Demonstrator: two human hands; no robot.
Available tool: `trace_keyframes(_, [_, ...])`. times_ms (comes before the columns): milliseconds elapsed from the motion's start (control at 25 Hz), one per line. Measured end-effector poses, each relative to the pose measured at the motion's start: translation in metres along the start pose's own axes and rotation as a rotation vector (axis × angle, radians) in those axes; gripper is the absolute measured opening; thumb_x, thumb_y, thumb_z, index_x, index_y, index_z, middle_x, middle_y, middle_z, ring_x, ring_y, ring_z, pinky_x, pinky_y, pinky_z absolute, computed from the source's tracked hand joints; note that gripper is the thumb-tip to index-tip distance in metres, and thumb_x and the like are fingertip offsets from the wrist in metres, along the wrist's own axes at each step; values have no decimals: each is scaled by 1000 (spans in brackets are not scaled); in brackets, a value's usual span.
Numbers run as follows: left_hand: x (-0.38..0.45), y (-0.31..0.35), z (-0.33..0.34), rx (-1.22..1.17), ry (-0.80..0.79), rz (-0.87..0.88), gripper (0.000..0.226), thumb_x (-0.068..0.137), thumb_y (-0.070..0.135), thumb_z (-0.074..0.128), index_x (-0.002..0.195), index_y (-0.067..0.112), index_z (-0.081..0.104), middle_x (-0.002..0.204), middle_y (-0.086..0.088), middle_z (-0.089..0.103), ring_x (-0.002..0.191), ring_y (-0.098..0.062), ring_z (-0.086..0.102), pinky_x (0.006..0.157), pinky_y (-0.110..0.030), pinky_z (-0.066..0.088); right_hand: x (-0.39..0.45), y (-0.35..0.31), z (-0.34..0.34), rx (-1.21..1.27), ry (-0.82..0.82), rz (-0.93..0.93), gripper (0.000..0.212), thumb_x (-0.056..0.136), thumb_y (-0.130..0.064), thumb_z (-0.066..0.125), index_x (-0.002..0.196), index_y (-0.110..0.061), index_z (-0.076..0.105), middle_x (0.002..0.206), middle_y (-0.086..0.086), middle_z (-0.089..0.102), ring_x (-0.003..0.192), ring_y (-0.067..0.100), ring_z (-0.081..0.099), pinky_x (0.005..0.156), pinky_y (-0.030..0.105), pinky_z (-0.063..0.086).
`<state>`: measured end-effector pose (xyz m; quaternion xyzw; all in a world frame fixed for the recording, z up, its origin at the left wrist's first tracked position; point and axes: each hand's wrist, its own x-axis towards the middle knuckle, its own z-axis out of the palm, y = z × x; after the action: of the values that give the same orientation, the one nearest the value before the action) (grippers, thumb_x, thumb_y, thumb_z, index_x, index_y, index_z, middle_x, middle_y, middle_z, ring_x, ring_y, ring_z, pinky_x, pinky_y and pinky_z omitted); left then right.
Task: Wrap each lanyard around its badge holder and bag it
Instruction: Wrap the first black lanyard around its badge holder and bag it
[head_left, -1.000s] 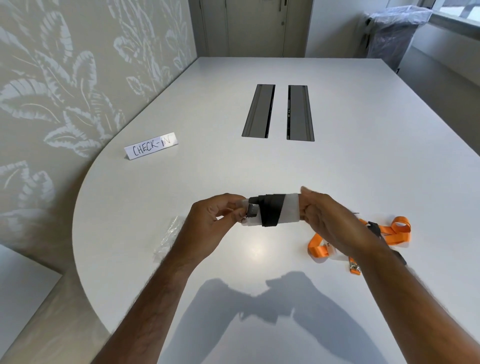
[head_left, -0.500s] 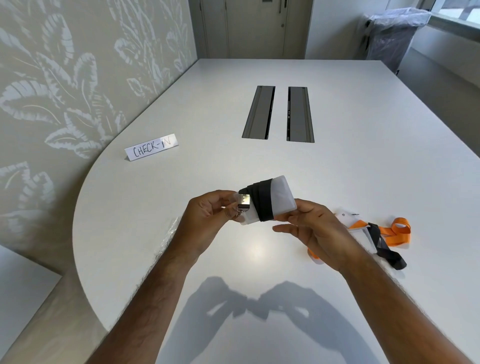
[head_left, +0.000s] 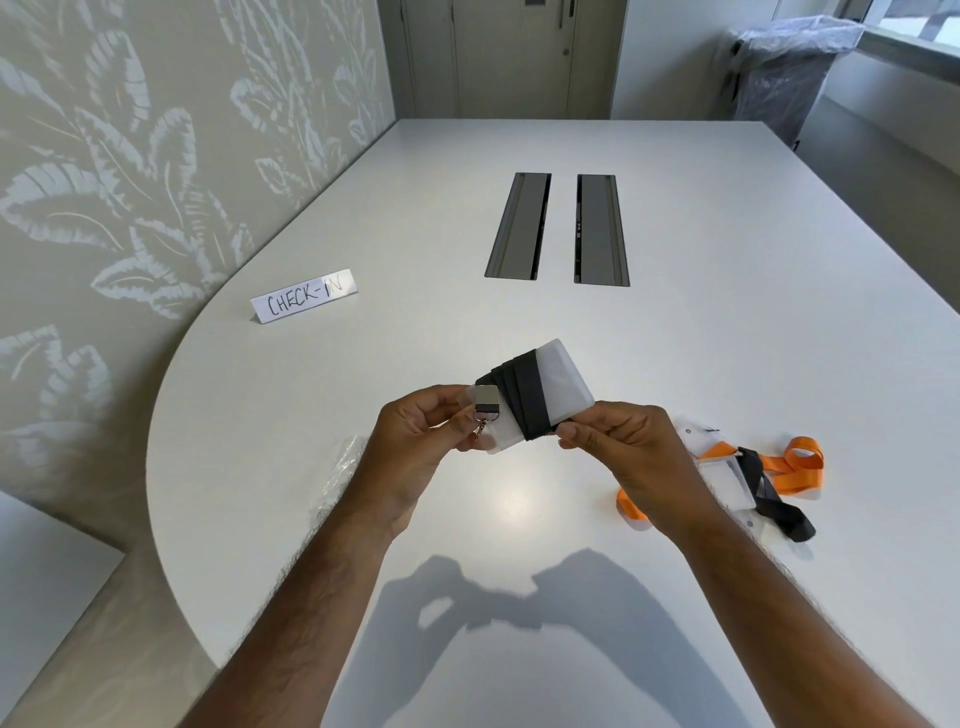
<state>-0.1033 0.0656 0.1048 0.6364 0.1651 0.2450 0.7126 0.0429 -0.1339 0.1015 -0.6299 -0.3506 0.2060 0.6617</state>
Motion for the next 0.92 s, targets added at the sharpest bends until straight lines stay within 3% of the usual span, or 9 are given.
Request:
trace_keyframes(160, [-1, -5, 7, -8, 50, 1, 32, 96, -4, 68, 96, 25, 83, 98, -2, 82, 75, -20, 77, 68, -21, 56, 0, 13, 3, 17, 23, 16, 18, 94, -14, 75, 97, -28, 87, 97, 1, 84, 91, 17, 78, 85, 32, 65])
trace_keyframes(280, [-2, -9, 13, -17, 129, 20, 28, 94, -2, 71, 94, 23, 82, 96, -5, 82, 75, -24, 79, 68, -21, 58, -3, 25, 12, 145, 88, 74, 20, 92, -27, 76, 109, -19, 84, 108, 10, 83, 104, 27, 79, 92, 44, 65])
trace_keyframes(400, [-7, -17, 22, -41, 214, 36, 25, 92, -4, 72, 95, 20, 82, 93, -6, 82, 76, -27, 80, 68, -21, 59, -9, 33, 22, 300, 105, 94, 45, 84, -42, 87, 120, -16, 80, 122, 12, 79, 117, 29, 75, 96, 41, 63])
trace_keyframes(480, [-13, -25, 32, -60, 244, 27, 19, 93, 0, 74, 97, 17, 81, 95, -7, 82, 79, -29, 81, 70, -24, 61, -10, 36, 28, 364, 170, 108, 54, 74, -49, 93, 116, -19, 80, 122, 12, 80, 114, 28, 75, 96, 38, 62])
trace_keyframes(600, [-24, -39, 46, -84, 291, -5, 10, 92, 7, 78, 100, 12, 79, 96, -5, 82, 81, -26, 81, 70, -23, 61, -11, 41, 38, 452, 240, 102, 37, 78, -37, 92, 108, -21, 78, 117, 16, 81, 109, 31, 78, 92, 37, 62])
trace_keyframes(720, [-30, -47, 49, -68, 306, -51, 7, 92, 10, 79, 98, 12, 77, 94, -4, 82, 83, -23, 81, 70, -21, 60, -13, 46, 44, 439, 288, 111, 31, 88, -27, 83, 117, -16, 75, 115, 16, 81, 107, 33, 79, 90, 36, 64])
trace_keyframes(920, [-40, -58, 27, 164, 110, -77, 10, 93, 19, 75, 101, 23, 79, 98, 5, 82, 93, -14, 78, 80, -19, 58, -17, 57, 42, 381, 309, 178, 27, 101, -17, 71, 127, -13, 73, 119, 10, 81, 109, 29, 78, 88, 39, 64])
